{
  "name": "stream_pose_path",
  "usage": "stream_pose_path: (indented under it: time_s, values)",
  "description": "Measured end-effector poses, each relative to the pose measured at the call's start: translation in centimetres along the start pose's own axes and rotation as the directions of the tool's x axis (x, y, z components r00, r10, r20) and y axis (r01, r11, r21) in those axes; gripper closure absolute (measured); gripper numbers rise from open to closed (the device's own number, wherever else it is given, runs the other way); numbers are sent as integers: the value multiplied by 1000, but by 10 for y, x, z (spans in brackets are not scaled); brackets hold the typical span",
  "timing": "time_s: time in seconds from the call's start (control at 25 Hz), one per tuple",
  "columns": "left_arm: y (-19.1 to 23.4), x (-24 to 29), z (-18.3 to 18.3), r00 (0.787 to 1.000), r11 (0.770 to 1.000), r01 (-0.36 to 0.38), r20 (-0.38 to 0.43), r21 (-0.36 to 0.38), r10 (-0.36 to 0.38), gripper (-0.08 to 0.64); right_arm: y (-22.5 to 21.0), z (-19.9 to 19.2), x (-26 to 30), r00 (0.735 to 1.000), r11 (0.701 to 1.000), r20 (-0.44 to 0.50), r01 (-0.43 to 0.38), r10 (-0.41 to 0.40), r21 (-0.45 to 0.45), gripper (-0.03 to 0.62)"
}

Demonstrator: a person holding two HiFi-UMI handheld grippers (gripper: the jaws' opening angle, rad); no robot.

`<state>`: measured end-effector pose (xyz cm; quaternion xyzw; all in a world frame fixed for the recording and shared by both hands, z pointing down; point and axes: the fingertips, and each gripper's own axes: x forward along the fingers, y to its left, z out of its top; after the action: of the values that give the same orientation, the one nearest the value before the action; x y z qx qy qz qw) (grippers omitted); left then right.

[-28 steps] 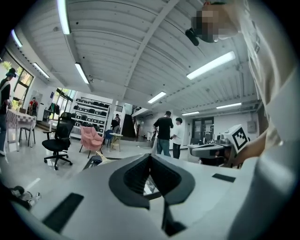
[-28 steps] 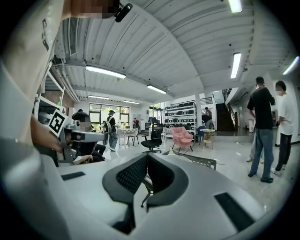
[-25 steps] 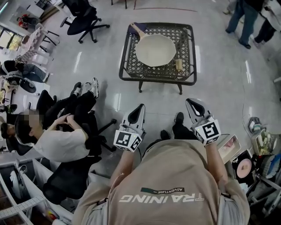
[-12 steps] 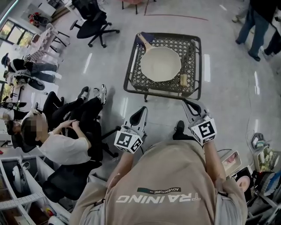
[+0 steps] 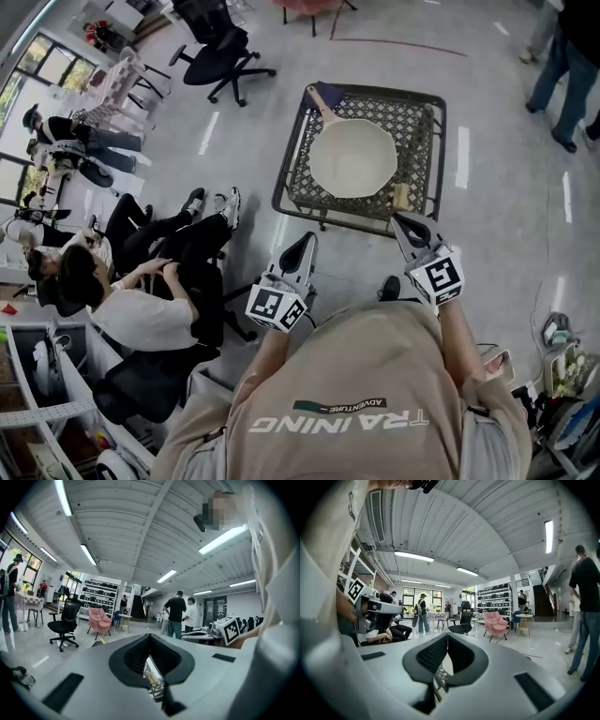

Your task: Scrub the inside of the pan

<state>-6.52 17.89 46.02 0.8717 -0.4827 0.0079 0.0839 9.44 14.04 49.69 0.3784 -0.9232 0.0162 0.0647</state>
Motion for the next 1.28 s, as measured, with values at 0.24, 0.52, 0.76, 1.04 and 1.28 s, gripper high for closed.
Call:
stream_pose_path:
  time_s: [0.24,0.52,0.76,1.04,1.28]
  values:
    - [6,26,-9,999,999,-28,-28,-25,27,542,-21,-8,13,999,999,-12,-33,32,-29,575]
    - [6,69,1,999,1000,-11,-30,-14,11,542,-53,-13,16,1000,999,-6,-20,21,28,575]
    - [5,80,-4,999,1000,4,-35,-26,-5,543,-54,-25,23,999,998,-27,-35,36,43,575]
    - [15,74,-13,999,997,-11,-39,-82,8,543,-44,-23,31,998,999,-41,-49,48,1,574]
    - [36,69,-7,999,996,-4,-34,-87,1,543,-30,-13,48,996,998,-75,-58,55,-34,574]
